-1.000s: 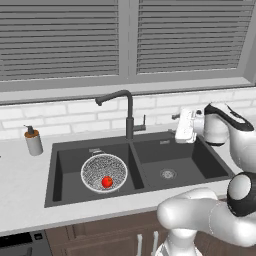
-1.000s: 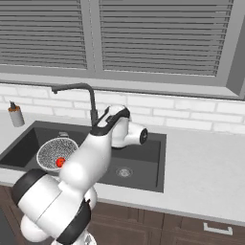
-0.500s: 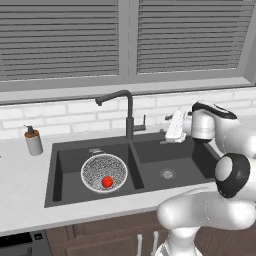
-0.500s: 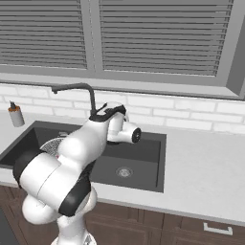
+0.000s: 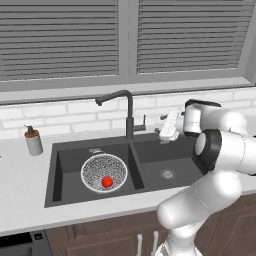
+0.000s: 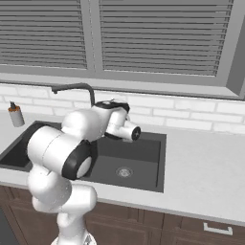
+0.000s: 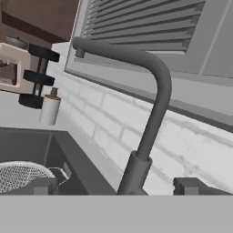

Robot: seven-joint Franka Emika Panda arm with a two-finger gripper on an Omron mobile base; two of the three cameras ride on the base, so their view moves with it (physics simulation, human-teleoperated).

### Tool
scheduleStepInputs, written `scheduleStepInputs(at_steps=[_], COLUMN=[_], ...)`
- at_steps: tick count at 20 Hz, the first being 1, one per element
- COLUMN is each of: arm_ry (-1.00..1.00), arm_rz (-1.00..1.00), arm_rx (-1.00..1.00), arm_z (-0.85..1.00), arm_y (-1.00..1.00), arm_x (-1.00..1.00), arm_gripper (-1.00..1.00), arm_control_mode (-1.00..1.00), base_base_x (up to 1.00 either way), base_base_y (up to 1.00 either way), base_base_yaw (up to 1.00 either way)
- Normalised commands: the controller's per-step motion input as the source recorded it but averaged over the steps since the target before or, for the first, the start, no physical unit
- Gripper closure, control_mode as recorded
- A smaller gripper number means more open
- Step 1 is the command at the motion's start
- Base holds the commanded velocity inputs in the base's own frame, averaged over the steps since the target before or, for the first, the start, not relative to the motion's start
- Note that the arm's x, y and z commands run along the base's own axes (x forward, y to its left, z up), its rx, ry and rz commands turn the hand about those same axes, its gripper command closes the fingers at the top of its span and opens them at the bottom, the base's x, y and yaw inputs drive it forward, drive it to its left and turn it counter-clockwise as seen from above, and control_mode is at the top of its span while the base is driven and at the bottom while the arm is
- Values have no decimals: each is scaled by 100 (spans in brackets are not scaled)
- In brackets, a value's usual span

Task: Put the colander in the sink, put the apple in the colander, and turn on the sink faucet and pour water over the colander.

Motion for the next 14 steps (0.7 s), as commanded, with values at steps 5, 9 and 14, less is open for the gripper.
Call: scheduleStepInputs(at_steps=[5, 9, 14], arm_ry=[0, 0, 0], arm_rz=[-4, -9, -12], arm_rx=[1, 2, 1], arm_z=[-20, -23, -14], arm_y=[0, 2, 11], arm_x=[43, 35, 34], arm_gripper=[-100, -100, -100], arm_control_mode=[-100, -100, -100], base_base_x=[0, 0, 0], base_base_y=[0, 0, 0], base_base_yaw=[0, 0, 0])
